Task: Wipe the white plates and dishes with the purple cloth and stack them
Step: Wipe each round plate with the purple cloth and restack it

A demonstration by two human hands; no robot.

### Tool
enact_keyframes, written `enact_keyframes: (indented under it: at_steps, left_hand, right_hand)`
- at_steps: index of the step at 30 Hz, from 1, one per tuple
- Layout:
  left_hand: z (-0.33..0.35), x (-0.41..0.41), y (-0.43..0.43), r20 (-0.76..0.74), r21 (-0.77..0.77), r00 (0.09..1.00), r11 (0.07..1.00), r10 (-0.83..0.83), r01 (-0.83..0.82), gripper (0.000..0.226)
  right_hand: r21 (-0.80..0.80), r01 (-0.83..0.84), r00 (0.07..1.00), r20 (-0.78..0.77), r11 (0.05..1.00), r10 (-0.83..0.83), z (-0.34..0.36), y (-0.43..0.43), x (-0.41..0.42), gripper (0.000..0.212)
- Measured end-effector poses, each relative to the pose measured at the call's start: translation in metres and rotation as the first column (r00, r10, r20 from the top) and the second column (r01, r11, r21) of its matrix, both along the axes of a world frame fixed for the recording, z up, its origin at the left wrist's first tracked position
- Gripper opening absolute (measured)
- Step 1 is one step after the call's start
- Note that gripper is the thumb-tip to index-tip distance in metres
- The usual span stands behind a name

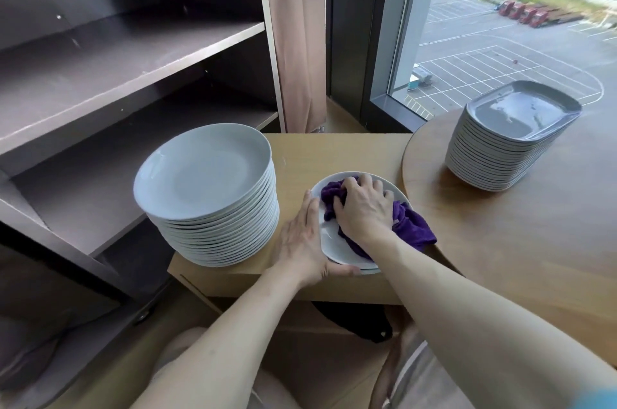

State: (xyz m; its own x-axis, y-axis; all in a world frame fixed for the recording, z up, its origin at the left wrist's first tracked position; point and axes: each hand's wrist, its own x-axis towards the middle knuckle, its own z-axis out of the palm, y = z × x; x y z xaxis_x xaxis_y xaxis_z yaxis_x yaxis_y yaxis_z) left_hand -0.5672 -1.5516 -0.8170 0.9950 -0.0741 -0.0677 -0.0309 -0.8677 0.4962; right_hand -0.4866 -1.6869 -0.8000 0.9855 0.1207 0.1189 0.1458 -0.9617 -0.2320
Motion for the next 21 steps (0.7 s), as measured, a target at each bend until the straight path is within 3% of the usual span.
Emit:
enact_keyframes:
  at_steps: [3, 12, 21]
  left_hand:
    - [-0.001, 0.002, -0.002, -0.008, 0.030, 1.000, 0.999, 0.023, -0.023, 0.155]
    - [0.013, 0.000, -0.004, -0.051, 0.156, 0.998, 0.988, 0.026, -0.018, 0.165]
    - [0.030, 0.002, -0.007, -0.108, 0.300, 0.994, 0.953, -0.002, 0.034, 0.159]
  right_hand:
    - [-0.035, 0.046, 0.999, -0.024, 0.998, -0.047, 0.001, -0.008, -0.007, 0.032]
    - [-0.138, -0.070, 0.986, -0.162, 0.988, 0.047, 0.021, -0.035, -0.050, 0.031]
    - [0.089, -0.068, 0.978, -0.191, 0.994, 0.084, 0.039, -0.069, -0.091, 0.039]
